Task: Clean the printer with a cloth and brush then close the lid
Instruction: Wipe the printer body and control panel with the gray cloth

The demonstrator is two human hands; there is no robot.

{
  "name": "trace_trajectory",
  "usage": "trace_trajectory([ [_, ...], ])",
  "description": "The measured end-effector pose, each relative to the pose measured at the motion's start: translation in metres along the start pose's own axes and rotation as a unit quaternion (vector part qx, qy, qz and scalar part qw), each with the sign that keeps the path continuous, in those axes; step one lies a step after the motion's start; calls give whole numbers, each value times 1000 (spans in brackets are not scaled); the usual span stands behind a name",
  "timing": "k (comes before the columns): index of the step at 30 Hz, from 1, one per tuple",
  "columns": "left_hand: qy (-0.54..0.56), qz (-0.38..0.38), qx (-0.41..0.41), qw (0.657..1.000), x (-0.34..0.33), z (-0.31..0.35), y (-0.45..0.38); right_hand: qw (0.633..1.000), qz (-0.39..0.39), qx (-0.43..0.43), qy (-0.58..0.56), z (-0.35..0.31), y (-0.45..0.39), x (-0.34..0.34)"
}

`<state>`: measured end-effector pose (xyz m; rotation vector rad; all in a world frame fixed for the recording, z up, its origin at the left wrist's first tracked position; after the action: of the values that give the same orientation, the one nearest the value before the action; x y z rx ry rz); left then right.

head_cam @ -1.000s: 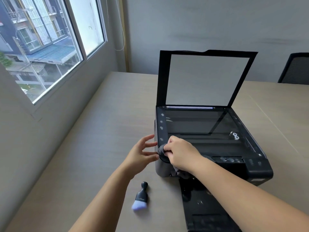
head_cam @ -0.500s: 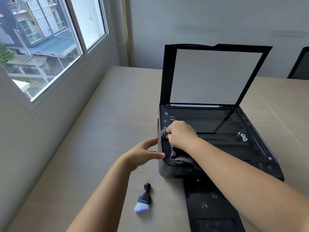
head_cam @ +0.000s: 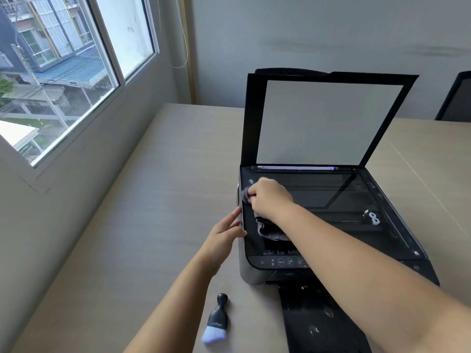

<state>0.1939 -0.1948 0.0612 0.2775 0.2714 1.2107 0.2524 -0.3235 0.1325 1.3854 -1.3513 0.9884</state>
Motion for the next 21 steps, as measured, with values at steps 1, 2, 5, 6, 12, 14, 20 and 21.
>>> trace_trajectory([
  [1,2,13,-2,1000,0,2,-1,1000,-5,8,-4,2,3,1],
  [2,4,24,-7,1000,0,4,-3,1000,-14,23,-7,4,11,-2],
  [5,13,23,-22,999,-1,9,-13,997,-39,63,-37,13,40,-7],
  [6,10,24,-22,999,0,9,-16,996,-43,64,-49,16,40,-6],
  [12,-9,26,-18,999,0,9,-25,999,22,24,-25,10,-36,-1],
  [14,-14,23,-18,999,-1,7,-27,999,16,35,-27,13,-33,-3],
  [20,-35,7,-28,999,2,7,-27,995,-25,92,-25,17,-17,3],
  [21,-31,8,-28,999,2,6,-26,997,-17,72,-14,17,-30,5],
])
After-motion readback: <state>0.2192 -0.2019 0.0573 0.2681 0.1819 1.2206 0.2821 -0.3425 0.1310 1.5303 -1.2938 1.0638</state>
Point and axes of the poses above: each hand's wrist, its own y-axis away from the middle knuckle, its own x-axis out of the back of the hand, z = x × y, the point moved 6 cm from there along -y, towards the middle knuckle, and after that the axes turned 3 degrees about z, right-handed, at the moved point
